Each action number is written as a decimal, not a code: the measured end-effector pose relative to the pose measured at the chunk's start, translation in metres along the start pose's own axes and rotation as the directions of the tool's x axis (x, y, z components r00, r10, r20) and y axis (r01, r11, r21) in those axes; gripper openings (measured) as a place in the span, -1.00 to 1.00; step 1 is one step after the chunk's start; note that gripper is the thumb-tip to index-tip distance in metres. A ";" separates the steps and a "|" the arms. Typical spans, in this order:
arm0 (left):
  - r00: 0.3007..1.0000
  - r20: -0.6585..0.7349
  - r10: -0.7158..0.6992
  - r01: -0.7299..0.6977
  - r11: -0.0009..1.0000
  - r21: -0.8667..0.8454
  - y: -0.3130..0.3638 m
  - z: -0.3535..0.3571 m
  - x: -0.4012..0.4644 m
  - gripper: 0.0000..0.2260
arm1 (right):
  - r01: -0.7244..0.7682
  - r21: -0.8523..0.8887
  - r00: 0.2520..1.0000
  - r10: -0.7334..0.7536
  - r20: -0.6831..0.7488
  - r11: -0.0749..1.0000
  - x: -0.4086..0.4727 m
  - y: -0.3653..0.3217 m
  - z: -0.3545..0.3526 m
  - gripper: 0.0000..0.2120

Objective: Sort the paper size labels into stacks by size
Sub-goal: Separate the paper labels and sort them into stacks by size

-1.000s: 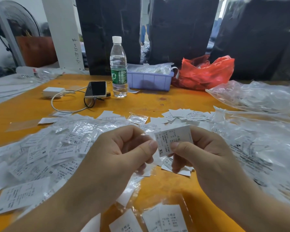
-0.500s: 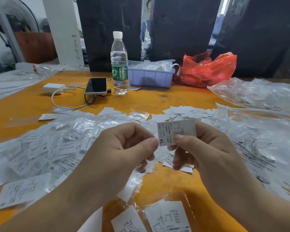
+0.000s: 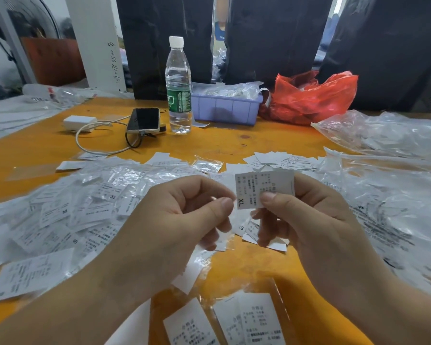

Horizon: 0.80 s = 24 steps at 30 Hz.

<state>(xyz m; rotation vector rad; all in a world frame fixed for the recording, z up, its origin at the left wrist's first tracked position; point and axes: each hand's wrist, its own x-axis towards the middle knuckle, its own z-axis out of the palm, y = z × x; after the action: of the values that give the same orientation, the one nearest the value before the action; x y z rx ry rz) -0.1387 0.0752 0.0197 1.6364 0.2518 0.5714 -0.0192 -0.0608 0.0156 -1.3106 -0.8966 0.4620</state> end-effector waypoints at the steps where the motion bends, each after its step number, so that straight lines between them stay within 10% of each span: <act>1: 1.000 0.001 -0.001 0.001 1.000 0.001 0.000 0.000 0.000 -0.85 | 0.001 -0.009 1.000 -0.001 -0.016 1.000 0.000 0.000 -0.001 -0.83; 24: 0.999 0.047 0.015 -0.019 0.995 0.102 -0.008 -0.003 0.003 -0.94 | -0.033 -0.099 0.999 0.033 0.003 0.995 0.001 0.000 -0.003 -0.83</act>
<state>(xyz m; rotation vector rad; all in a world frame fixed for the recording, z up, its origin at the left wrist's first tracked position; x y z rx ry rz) -0.1364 0.0805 0.0131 1.7507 0.2370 0.5407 -0.0166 -0.0620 0.0161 -1.4167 -0.9120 0.4509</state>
